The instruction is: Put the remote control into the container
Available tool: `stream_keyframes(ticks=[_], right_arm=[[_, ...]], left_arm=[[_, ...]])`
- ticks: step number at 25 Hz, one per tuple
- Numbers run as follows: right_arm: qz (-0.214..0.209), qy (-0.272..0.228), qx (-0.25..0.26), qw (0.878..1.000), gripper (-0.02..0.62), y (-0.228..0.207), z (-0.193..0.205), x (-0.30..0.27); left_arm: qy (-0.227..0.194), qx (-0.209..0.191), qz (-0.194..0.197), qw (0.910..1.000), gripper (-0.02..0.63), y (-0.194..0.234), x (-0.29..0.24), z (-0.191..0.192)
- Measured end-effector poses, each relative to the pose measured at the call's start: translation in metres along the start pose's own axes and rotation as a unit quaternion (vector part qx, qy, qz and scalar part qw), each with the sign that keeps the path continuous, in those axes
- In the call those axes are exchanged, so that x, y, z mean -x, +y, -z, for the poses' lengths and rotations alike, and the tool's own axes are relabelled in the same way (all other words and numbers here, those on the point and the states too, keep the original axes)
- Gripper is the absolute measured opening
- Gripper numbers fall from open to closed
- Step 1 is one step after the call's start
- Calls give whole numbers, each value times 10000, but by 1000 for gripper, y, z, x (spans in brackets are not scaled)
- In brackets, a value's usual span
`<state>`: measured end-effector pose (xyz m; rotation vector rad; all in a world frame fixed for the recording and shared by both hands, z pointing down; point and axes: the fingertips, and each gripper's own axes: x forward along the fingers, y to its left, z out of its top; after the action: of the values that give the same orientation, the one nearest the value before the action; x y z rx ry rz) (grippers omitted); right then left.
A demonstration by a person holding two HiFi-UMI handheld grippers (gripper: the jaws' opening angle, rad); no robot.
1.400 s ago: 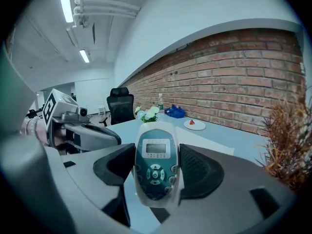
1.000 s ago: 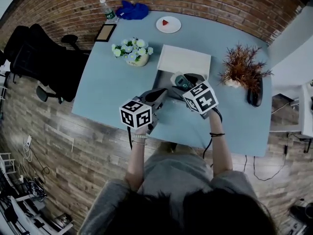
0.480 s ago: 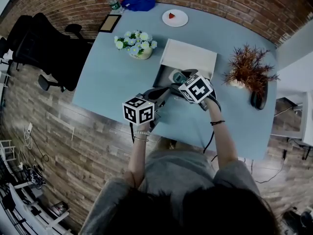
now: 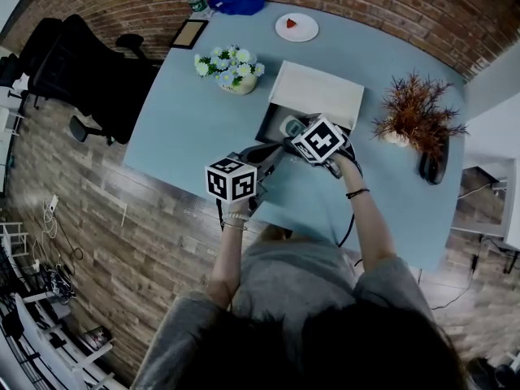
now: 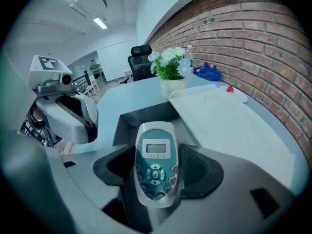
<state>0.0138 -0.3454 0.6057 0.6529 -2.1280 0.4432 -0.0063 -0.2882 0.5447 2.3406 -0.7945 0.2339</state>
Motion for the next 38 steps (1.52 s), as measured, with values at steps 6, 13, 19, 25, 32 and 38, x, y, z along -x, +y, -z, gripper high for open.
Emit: stream_keyframes(ticks=[6, 13, 19, 25, 32, 38], right_arm=[[-39, 183, 67, 9998, 285, 1, 6, -11], [-19, 459, 157, 9988, 285, 1, 14, -22], [-14, 769, 206, 9968, 285, 2, 20, -26], [-113, 747, 341, 9966, 285, 8, 19, -30], [102, 851, 610, 9945, 287, 3, 19, -29], [114, 780, 622, 9949, 287, 3, 17, -29]], left_arm=[[94, 76, -64, 9999, 3, 2, 1, 8], [109, 151, -117, 9998, 3, 5, 4, 13], [80, 171, -153, 9997, 3, 8, 7, 13], [48, 179, -166, 9997, 3, 10, 10, 10], [59, 158, -139, 9998, 3, 9, 11, 10], [49, 171, -127, 9998, 3, 10, 13, 11]])
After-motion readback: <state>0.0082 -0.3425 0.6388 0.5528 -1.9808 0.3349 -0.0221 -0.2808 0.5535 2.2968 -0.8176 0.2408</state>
